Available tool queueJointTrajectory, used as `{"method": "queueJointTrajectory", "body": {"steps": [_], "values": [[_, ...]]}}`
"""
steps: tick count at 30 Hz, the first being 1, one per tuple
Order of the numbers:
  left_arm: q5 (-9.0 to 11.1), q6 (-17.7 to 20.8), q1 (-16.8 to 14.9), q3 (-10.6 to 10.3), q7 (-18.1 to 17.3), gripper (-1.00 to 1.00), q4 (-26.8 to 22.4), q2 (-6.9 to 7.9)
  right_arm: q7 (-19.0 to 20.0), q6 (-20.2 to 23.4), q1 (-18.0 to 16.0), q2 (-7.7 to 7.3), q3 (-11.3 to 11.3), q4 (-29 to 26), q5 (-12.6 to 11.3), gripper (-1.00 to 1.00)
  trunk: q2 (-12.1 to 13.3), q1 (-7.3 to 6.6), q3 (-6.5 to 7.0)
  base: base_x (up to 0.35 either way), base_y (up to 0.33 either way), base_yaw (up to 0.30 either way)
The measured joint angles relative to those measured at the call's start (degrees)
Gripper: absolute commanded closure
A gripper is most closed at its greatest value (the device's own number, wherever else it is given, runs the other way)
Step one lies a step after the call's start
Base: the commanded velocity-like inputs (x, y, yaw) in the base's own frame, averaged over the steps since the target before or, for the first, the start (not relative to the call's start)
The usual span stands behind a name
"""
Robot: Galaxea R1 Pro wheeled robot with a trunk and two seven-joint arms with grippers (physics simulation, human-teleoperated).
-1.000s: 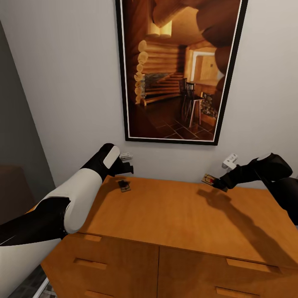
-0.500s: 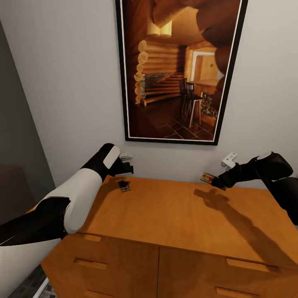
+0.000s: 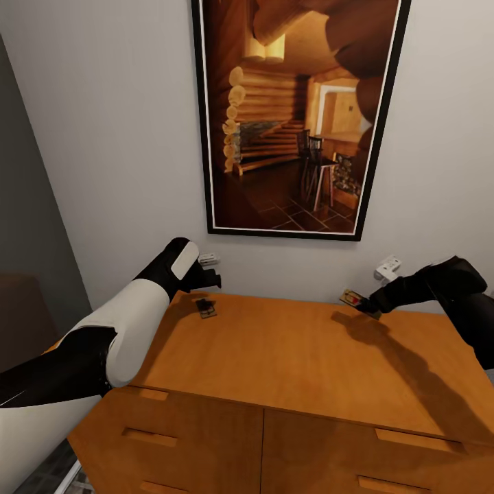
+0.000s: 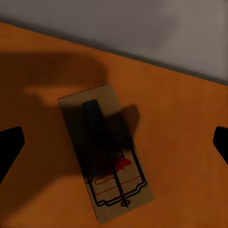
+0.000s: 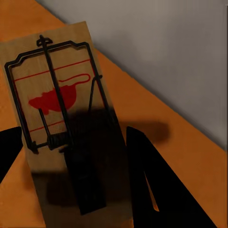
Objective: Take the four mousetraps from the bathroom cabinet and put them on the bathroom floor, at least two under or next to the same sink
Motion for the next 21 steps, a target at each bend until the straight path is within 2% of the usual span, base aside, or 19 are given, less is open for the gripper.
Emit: {"method": "queueJointTrajectory", "body": {"steps": [5, 9, 21], "values": [[0.0, 0.02, 0.0, 0.0, 0.0, -1.0, 0.0, 0.0, 0.05, 0.02, 0.05, -0.04, 0.27, -6.61, -0.1, 1.0, 0.0, 0.0, 0.0, 0.0, 0.0, 0.0], [0.0, 0.02, 0.0, 0.0, 0.0, -1.0, 0.0, 0.0, 0.13, -0.02, 0.2, -0.1, 0.36, -9.03, -0.11, 1.0, 0.0, 0.0, 0.0, 0.0, 0.0, 0.0], [0.0, 0.0, 0.0, 0.0, 0.0, -1.0, -0.02, 0.0, 0.17, -0.04, 0.28, -0.12, 0.57, -10.2, -0.18, 1.0, 0.0, 0.0, 0.0, 0.0, 0.0, 0.0]]}}
